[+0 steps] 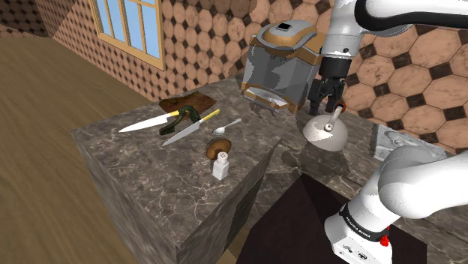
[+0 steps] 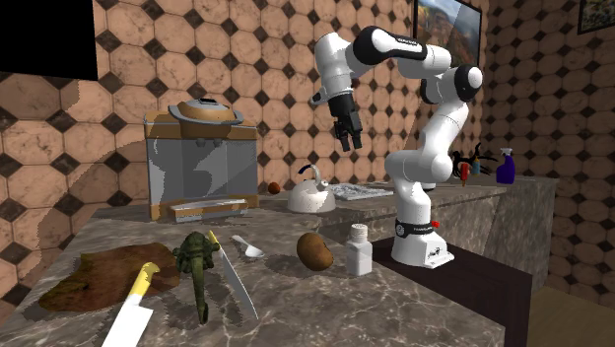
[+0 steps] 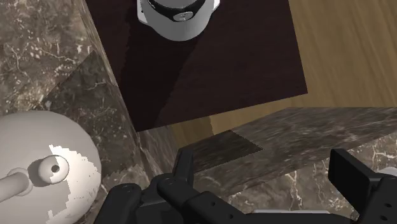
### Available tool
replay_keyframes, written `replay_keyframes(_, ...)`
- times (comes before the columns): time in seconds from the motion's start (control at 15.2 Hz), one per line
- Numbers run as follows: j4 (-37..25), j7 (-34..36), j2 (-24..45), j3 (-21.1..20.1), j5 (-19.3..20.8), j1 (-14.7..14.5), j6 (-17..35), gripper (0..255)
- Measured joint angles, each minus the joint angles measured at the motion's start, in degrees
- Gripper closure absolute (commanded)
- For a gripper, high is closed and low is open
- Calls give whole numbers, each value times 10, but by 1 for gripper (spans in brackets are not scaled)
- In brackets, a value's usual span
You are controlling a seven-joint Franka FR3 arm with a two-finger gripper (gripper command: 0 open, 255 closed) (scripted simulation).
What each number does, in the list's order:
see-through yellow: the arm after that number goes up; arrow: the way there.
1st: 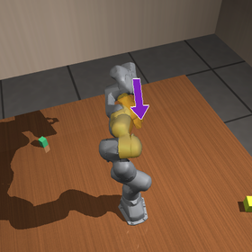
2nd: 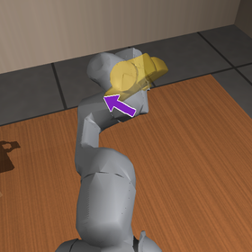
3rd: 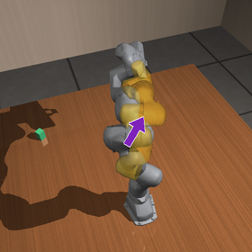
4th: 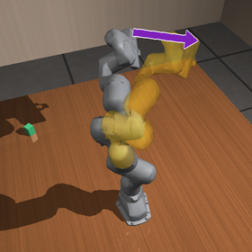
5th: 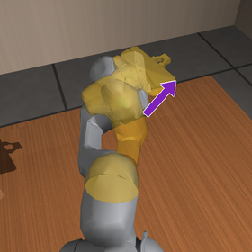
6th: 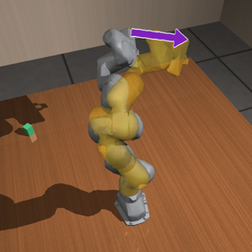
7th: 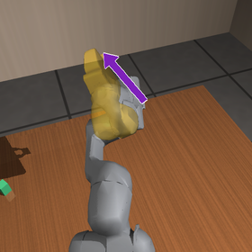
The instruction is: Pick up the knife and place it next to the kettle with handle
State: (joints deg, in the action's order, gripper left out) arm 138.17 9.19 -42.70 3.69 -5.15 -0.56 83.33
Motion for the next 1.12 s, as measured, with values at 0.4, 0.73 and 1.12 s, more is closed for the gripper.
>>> replay_keyframes(0.4,11,102,31,-57,-42,1,62,0)
replay_keyframes(0.73,-4,230,94,-125,-80,6,138,0)
replay_keyframes(1.12,-50,381,202,-195,-88,21,231,0)
